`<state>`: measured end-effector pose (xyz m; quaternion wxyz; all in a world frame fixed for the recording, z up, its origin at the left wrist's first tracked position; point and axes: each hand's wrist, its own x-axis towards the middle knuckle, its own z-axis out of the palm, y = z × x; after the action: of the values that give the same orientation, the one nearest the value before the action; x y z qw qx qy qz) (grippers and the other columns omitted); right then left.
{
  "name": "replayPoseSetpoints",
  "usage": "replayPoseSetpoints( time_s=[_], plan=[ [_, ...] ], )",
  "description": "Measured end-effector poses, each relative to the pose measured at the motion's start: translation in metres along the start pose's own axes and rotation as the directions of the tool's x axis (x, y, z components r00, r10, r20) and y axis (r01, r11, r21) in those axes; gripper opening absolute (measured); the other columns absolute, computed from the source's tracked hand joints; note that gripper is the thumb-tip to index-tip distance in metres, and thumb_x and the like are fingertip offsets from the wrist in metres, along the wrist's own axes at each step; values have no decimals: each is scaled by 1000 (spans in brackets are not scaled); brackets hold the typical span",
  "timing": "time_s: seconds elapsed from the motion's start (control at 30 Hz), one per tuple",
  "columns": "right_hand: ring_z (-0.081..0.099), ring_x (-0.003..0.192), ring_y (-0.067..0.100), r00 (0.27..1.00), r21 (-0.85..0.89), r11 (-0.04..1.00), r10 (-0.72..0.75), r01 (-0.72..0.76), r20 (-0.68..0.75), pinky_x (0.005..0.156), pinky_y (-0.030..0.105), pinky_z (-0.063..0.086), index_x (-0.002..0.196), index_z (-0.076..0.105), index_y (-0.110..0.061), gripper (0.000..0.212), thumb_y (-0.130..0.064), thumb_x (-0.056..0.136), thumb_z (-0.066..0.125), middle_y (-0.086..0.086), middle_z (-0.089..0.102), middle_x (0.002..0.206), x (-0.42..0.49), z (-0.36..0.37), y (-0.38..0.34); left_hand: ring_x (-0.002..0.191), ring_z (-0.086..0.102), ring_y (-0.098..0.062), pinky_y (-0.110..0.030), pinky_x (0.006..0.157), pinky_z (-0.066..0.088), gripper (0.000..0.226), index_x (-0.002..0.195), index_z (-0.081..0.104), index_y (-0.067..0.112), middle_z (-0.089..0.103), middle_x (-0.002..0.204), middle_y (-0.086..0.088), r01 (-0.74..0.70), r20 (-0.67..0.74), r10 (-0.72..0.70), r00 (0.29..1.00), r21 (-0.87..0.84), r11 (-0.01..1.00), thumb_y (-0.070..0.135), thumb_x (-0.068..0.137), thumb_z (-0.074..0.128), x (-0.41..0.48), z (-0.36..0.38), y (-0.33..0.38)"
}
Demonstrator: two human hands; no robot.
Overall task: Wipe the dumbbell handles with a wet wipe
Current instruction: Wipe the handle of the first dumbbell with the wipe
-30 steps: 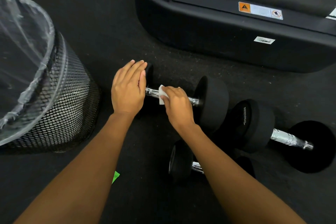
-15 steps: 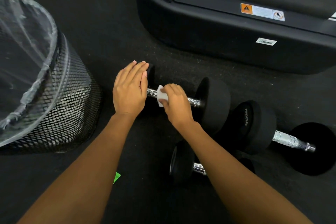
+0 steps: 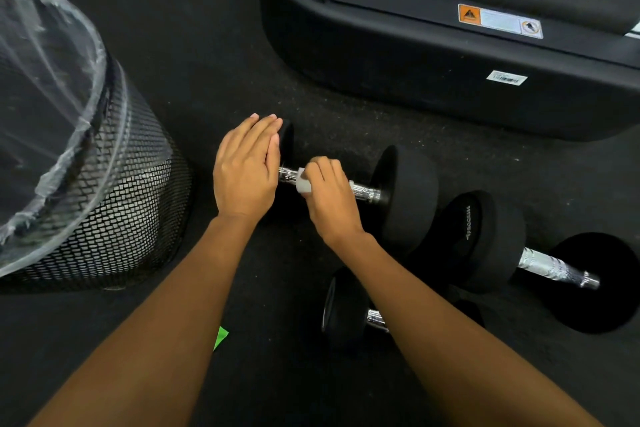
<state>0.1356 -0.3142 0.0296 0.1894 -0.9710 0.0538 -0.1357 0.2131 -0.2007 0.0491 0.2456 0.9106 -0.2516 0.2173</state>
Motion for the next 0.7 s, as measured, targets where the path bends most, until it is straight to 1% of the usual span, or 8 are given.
replayPoseSetpoints(
  time_s=[0.13, 0.27, 0.37, 0.47, 0.5, 0.57, 0.63, 0.7],
  plan=[
    [55, 85, 25, 999, 44, 998, -38, 37, 23, 78, 34, 49, 95, 60, -4, 39, 7, 61, 76, 10, 61, 95, 11, 6, -14, 125, 46, -17, -25, 106, 25, 36, 122, 58, 10, 60, 126, -2, -1, -3, 1, 1000, 9, 1000, 21, 99, 34, 1, 0, 1],
    [59, 95, 28, 997, 65, 998, -18, 14, 72, 91, 36, 45, 110, 61, 1, 38, 3, 74, 70, 14, 64, 104, 11, 7, -7, 125, 47, -17, -25, 106, 25, 35, 122, 59, 10, 60, 125, -2, -3, -15, 3, 1000, 0, 1000, 21, 99, 35, -1, 1, 0],
    [58, 99, 29, 993, 18, 1000, 1, -3, 114, 93, 36, 41, 116, 59, -1, 27, -11, 92, 55, 15, 64, 109, 11, -3, 4, 124, 48, -18, -26, 105, 26, 35, 121, 60, 10, 61, 124, -2, -7, -22, 6, 1000, -4, 1000, 21, 99, 35, 0, 1, 0],
    [55, 99, 25, 987, -2, 998, 57, -57, 153, 88, 33, 42, 114, 59, -5, 27, -19, 99, 41, 12, 63, 107, 16, -3, 7, 124, 48, -18, -24, 106, 25, 35, 121, 60, 10, 61, 124, -2, -10, -24, 10, 1000, -7, 1000, 21, 99, 36, 0, 1, 0],
    [55, 99, 25, 987, 0, 998, 61, -61, 146, 88, 33, 42, 115, 59, -6, 27, -19, 99, 41, 11, 63, 108, 15, -2, 5, 124, 48, -18, -23, 106, 24, 35, 121, 60, 10, 61, 124, -2, -10, -25, 10, 1000, -9, 1000, 20, 99, 35, 0, 1, 0],
    [57, 102, 27, 992, 14, 999, 34, -36, 123, 93, 35, 42, 118, 58, -3, 27, -12, 95, 51, 13, 63, 111, 9, -2, 1, 124, 48, -18, -24, 106, 25, 35, 121, 60, 10, 61, 124, -3, -7, -21, 7, 1000, -9, 1000, 21, 99, 35, 0, 0, 0],
    [59, 101, 29, 997, 53, 998, 11, -15, 74, 94, 37, 44, 115, 60, 1, 31, -2, 84, 63, 15, 64, 109, 0, -3, 4, 124, 48, -18, -25, 106, 25, 35, 121, 59, 10, 61, 124, -3, -6, -18, 6, 1000, -10, 1000, 21, 99, 35, 0, 0, 1],
    [59, 100, 29, 1000, 100, 995, 25, -25, -2, 94, 39, 45, 110, 63, 1, 29, -1, 82, 66, 15, 65, 107, -7, -6, 10, 124, 47, -18, -24, 106, 24, 35, 121, 60, 10, 61, 124, -3, -9, -19, 8, 1000, -14, 1000, 21, 99, 35, 0, 0, 0]
  ],
)
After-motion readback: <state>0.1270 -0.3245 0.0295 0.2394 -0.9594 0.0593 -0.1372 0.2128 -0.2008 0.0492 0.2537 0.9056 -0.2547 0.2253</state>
